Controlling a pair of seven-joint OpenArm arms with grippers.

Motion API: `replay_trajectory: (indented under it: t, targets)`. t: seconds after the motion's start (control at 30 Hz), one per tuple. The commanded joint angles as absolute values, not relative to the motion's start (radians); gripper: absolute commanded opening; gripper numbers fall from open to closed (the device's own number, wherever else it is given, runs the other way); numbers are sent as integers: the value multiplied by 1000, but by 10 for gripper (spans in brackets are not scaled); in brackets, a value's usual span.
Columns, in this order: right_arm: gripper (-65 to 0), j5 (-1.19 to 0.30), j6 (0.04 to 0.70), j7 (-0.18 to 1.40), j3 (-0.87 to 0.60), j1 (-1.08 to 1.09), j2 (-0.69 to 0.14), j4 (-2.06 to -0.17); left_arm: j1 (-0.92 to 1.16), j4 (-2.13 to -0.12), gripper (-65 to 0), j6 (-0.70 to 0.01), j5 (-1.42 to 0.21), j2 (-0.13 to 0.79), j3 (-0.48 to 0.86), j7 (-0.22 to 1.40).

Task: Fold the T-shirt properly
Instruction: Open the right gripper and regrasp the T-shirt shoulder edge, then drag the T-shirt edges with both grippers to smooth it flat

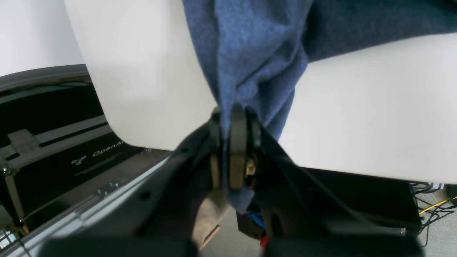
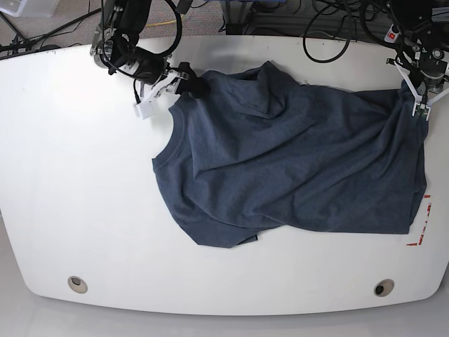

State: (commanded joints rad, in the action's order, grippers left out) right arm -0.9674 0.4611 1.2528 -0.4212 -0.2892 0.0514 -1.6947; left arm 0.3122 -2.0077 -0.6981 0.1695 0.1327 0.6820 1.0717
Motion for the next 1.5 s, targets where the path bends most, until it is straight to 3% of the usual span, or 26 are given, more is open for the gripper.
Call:
replay_trajectory:
  t: [0.07,0.43,0.63,0.9,1.07,1.1,1.27,1.33,1.5]
  targets:
    - [-650,-967,461,1253,-421,-298,33,-1695,297,-2008,-650,-698,171,131,682,1072]
    - [-650,-977,463,1253,-495,-297,-163,-1696,262,-2008,-650,-698,170,130,677,1072]
    - [-650,-967,463,1253,-512,-251,-282,-1689,257,-2009,-650,-698,170,128,598,1072]
    - [-650,-872,467,1239,-513,-130,-358,-1566,259,-2009,-650,-698,174,79,542,1072]
    - [-415,-875,469,1236,-526,-113,-367,-1549,260,-2009,-650,-698,174,77,541,1072]
    - [-346,-883,469,1242,-550,-122,-363,-1577,262,-2009,-650,-698,174,77,541,1072]
    - [-128,-980,466,1245,-668,-217,-326,-1669,263,-2009,-650,-698,174,79,545,1072]
    - [-103,-1017,463,1247,-688,-259,-321,-1685,265,-2009,-650,-698,174,81,549,1072]
    - [-138,-1038,463,1247,-697,-340,-288,-1689,265,-2009,-650,-698,174,81,549,1072]
